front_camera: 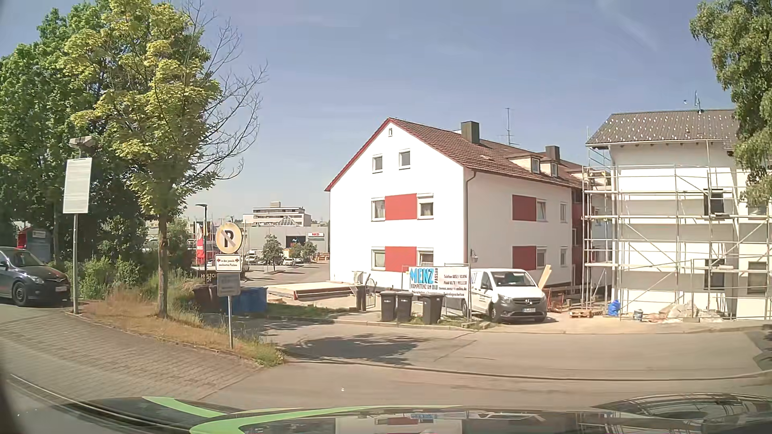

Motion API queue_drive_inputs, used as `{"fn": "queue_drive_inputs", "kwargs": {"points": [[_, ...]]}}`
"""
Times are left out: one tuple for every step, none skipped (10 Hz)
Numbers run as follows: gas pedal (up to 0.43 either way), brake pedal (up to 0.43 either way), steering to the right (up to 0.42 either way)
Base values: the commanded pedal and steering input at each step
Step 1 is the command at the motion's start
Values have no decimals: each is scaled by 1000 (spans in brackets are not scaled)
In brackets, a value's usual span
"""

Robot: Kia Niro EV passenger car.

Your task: Follow the waypoints while adhering to traffic rules and regulations

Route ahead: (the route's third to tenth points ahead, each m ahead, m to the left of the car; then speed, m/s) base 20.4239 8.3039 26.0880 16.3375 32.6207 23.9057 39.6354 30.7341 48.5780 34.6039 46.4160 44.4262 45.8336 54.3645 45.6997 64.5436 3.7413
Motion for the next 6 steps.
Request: {"fn": "queue_drive_inputs", "kwargs": {"points": [[0,232,4],[0,262,-4],[0,256,-12],[0,262,-16],[0,280,-24],[0,287,-32]]}}
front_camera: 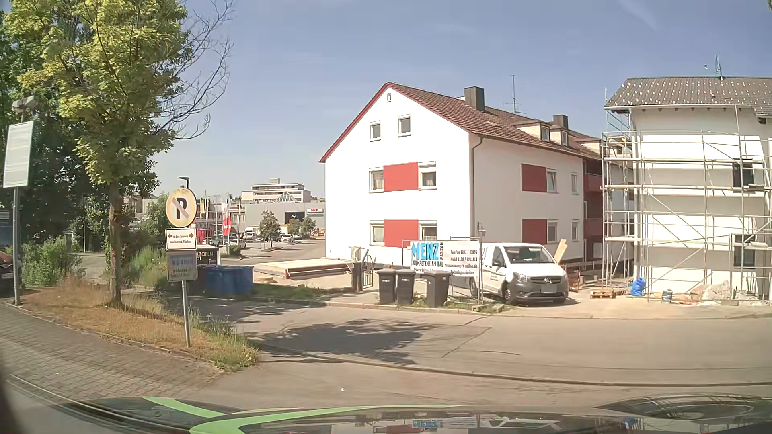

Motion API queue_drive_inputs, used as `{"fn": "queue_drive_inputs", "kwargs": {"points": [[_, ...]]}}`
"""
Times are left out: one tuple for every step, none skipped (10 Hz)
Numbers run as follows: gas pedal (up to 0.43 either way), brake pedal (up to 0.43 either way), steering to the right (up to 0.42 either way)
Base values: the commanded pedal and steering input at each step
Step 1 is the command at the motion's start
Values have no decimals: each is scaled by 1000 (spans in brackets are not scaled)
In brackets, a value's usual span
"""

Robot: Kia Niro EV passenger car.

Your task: Follow the waypoints while adhering to traffic rules and regulations

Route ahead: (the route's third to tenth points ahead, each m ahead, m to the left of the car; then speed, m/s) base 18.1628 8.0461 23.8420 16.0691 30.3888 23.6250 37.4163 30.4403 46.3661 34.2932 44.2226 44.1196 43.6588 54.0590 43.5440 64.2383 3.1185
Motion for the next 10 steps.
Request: {"fn": "queue_drive_inputs", "kwargs": {"points": [[0,293,-37],[0,293,-38],[0,299,-38],[0,311,-37],[0,311,-36],[0,305,-33],[0,305,-28],[0,305,-26],[0,305,-24],[0,305,-15]]}}
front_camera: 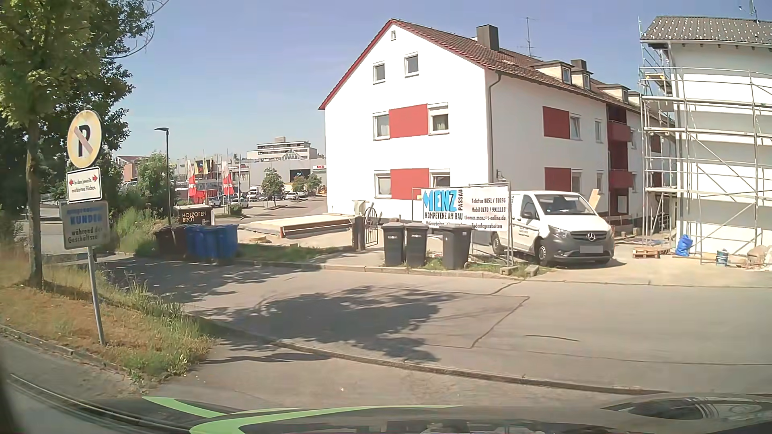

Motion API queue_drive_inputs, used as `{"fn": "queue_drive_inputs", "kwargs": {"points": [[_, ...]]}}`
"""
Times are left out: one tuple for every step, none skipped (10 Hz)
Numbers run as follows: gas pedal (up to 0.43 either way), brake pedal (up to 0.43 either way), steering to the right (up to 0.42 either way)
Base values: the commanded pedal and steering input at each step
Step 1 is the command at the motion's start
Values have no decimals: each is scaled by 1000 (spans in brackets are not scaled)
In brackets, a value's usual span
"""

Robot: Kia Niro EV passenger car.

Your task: Follow the waypoints while adhering to traffic rules and regulations

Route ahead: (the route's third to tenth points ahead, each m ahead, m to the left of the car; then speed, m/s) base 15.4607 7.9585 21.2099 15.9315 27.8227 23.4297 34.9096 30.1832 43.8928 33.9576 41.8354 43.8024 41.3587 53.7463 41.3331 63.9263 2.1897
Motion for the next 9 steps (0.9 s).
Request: {"fn": "queue_drive_inputs", "kwargs": {"points": [[0,305,-6],[0,299,-4],[0,299,-4],[0,299,-4],[0,305,-5],[0,305,-4],[0,305,-4],[0,305,-4],[0,305,-5]]}}
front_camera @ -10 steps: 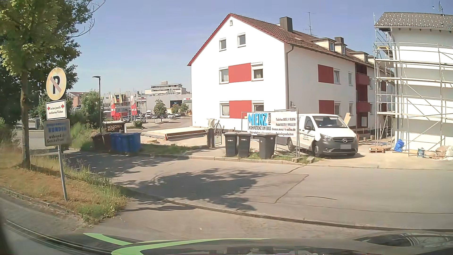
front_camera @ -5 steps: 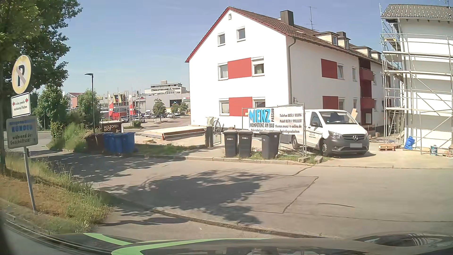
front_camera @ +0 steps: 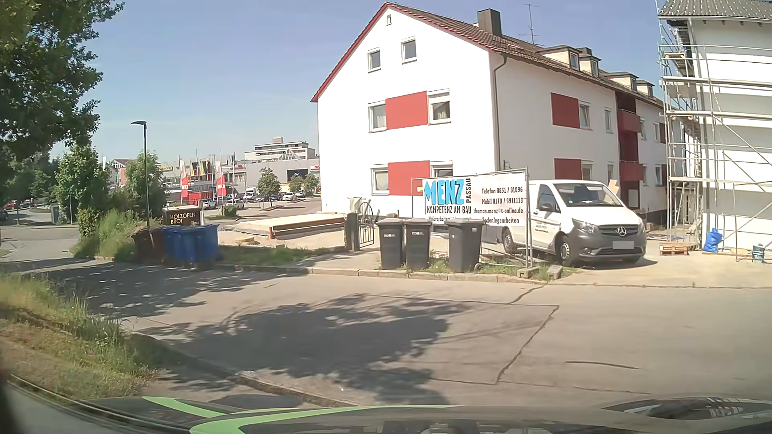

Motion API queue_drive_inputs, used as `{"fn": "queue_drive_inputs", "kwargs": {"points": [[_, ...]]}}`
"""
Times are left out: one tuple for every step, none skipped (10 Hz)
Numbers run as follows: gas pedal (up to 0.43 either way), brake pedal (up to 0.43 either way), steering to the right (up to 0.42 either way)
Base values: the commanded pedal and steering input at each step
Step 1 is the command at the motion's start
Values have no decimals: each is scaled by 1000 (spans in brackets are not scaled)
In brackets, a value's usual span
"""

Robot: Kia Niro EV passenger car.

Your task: Follow the waypoints while adhering to traffic rules and regulations

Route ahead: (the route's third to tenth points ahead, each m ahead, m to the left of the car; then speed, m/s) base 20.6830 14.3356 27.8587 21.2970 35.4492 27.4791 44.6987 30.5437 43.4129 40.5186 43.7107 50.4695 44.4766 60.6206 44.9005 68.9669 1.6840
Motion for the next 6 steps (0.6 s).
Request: {"fn": "queue_drive_inputs", "kwargs": {"points": [[0,305,-5],[0,311,-7],[0,311,-11],[0,317,-11],[0,317,-10],[0,317,-10]]}}
